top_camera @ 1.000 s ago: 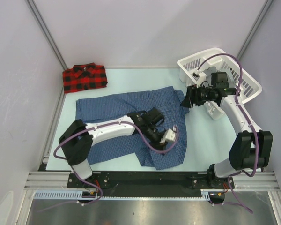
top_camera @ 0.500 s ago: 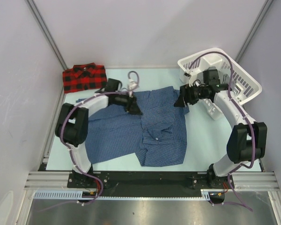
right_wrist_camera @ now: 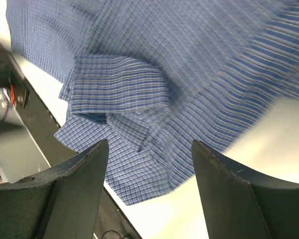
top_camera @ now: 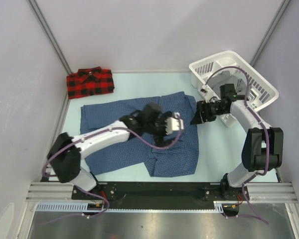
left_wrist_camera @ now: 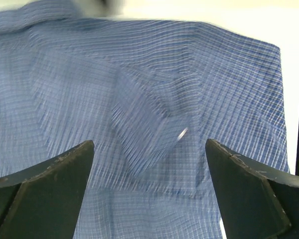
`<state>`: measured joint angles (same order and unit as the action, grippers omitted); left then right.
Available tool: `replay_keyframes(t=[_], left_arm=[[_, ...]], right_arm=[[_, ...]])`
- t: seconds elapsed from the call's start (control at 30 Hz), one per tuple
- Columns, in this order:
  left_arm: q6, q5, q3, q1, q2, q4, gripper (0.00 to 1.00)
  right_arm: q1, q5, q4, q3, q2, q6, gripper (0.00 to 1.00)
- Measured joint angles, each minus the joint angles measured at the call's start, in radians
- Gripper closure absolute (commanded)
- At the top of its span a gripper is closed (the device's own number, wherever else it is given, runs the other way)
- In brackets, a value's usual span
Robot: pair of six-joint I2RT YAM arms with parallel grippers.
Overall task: Fold and stack the long sleeve shirts
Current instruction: Fold the shirt
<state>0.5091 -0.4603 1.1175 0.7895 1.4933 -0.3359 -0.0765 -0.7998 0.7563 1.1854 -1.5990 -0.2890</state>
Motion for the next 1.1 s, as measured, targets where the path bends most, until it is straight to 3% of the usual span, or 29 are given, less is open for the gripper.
replay_keyframes(t=[0.07, 0.13, 0.27, 0.37, 0.4, 0.43, 0.47, 0.6, 0.73, 0.93, 1.1], left_arm=[[0.019, 0.097, 0.041, 0.111, 0.066, -0.007, 0.04], [0.023, 0.198, 0.115, 0.182, 0.161, -0.021, 0.16], [0.022, 0.380, 0.255, 0.236, 0.334, -0.046, 0.25], [0.028, 0.497, 0.315, 0.238, 0.409, -0.073, 0.56], [0.033, 0.528, 0.335, 0.235, 0.430, -0.091, 0.78], [0.036, 0.545, 0.353, 0.230, 0.447, -0.109, 0.91], [0.035, 0.555, 0.366, 0.225, 0.457, -0.129, 0.98], [0.023, 0.525, 0.369, 0.180, 0.435, -0.197, 1.00], [-0.039, 0.396, 0.316, 0.077, 0.296, -0.204, 1.00], [-0.211, 0.204, 0.229, -0.232, -0.003, -0.114, 1.00], [-0.357, 0.089, 0.124, -0.474, -0.027, -0.007, 1.00]], right_arm=[[0.042, -0.003, 0.001, 0.000, 0.002, 0.005, 0.28], [0.083, -0.001, 0.002, 0.000, 0.008, 0.007, 0.28], [0.100, 0.008, 0.002, 0.000, 0.045, 0.006, 0.28], [0.099, 0.008, 0.002, 0.000, 0.080, 0.007, 0.28], [0.098, 0.008, 0.001, 0.000, 0.088, 0.007, 0.28], [0.098, 0.007, 0.001, 0.001, 0.093, 0.007, 0.29], [0.098, 0.008, 0.001, 0.001, 0.093, 0.008, 0.29], [0.098, 0.008, -0.016, 0.007, 0.090, 0.019, 0.28], [0.092, 0.008, -0.056, 0.040, 0.064, 0.039, 0.28], [0.050, 0.010, -0.132, 0.142, -0.048, 0.071, 0.29], [-0.003, 0.024, -0.177, 0.232, -0.165, 0.098, 0.29]])
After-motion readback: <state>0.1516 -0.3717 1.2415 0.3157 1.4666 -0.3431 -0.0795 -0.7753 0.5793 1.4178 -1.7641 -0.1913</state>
